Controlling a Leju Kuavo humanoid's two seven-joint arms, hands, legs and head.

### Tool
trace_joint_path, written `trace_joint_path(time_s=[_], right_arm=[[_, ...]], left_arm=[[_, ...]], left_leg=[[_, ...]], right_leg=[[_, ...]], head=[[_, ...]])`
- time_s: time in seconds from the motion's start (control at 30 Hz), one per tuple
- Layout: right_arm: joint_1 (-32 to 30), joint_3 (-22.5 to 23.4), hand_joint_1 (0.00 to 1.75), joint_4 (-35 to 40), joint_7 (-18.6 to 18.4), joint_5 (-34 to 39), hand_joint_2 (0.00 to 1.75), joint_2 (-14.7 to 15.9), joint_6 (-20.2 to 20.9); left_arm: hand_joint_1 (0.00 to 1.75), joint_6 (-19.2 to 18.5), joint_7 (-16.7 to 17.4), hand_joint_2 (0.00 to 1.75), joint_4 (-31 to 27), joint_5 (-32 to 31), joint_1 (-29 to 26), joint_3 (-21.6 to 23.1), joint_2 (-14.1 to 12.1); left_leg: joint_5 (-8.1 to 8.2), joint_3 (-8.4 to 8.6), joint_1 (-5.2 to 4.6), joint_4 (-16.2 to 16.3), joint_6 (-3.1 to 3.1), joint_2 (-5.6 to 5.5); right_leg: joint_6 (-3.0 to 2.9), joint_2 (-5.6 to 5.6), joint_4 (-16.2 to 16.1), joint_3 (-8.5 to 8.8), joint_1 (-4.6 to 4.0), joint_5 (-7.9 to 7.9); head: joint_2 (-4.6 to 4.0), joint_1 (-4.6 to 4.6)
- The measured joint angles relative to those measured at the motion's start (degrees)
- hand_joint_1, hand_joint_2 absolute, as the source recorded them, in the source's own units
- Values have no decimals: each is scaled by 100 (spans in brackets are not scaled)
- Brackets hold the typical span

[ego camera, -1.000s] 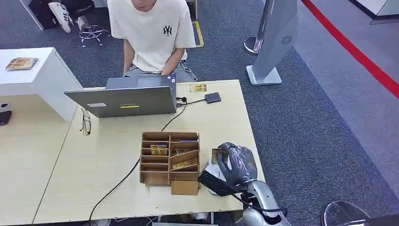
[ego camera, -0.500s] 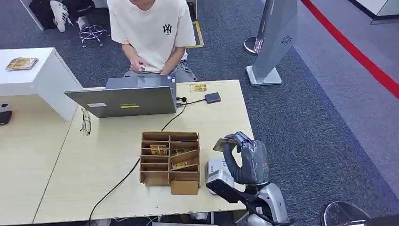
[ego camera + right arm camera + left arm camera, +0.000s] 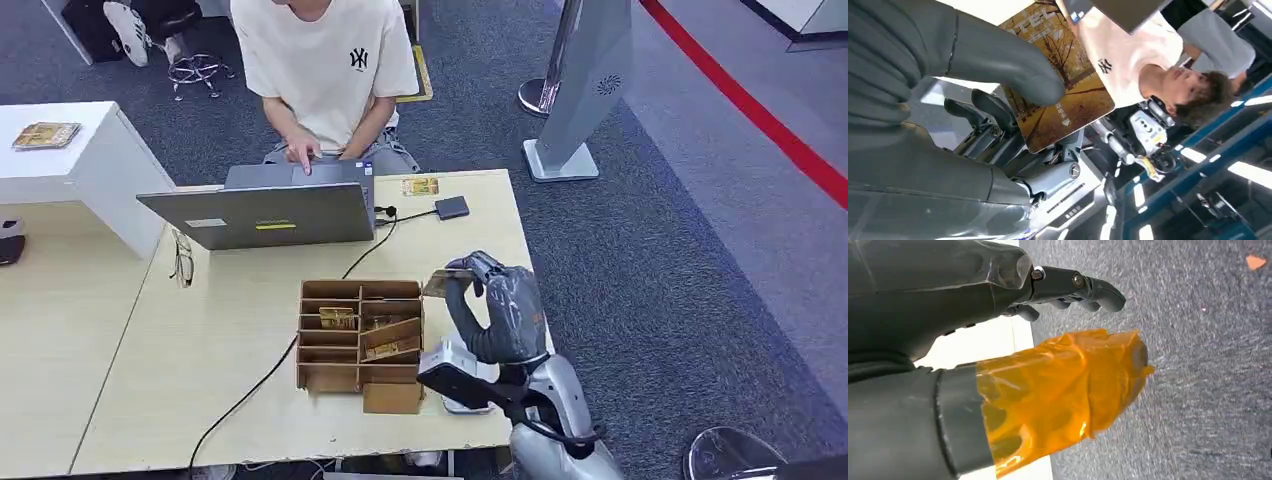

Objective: Pass the card to the sensor for recognition and then transmit it.

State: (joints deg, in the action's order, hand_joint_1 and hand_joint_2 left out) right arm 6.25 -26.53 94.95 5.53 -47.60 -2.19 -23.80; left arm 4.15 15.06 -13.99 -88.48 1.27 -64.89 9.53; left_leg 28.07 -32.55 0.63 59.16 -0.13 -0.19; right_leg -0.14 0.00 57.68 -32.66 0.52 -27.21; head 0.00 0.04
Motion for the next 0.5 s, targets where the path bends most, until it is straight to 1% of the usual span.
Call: trace_joint_path(time_s=[0.13,0.27,0.5], right_arm=[[594,-26,175,-260,-112,107,175,-4,199],[1148,-28,175,-667,-260,177,175,-79,383],[2041,-26,175,-1708,-522,-209,175,-179,448]], left_arm=[[0,-4,0,0,0,0,2,199,-74],[0,-22,2,0,0,0,5,434,-129],[0,-44,59,0,0,0,18,828,-208]], left_leg=[[-4,1,0,0,1,1],[-6,0,0,0,2,0],[-8,-1,0,1,0,-1]], right_leg=[[1,2,1,-1,0,5],[0,0,1,-1,0,7],[-1,1,2,-2,0,9]], head=[[0,-2],[0,0],[0,2]])
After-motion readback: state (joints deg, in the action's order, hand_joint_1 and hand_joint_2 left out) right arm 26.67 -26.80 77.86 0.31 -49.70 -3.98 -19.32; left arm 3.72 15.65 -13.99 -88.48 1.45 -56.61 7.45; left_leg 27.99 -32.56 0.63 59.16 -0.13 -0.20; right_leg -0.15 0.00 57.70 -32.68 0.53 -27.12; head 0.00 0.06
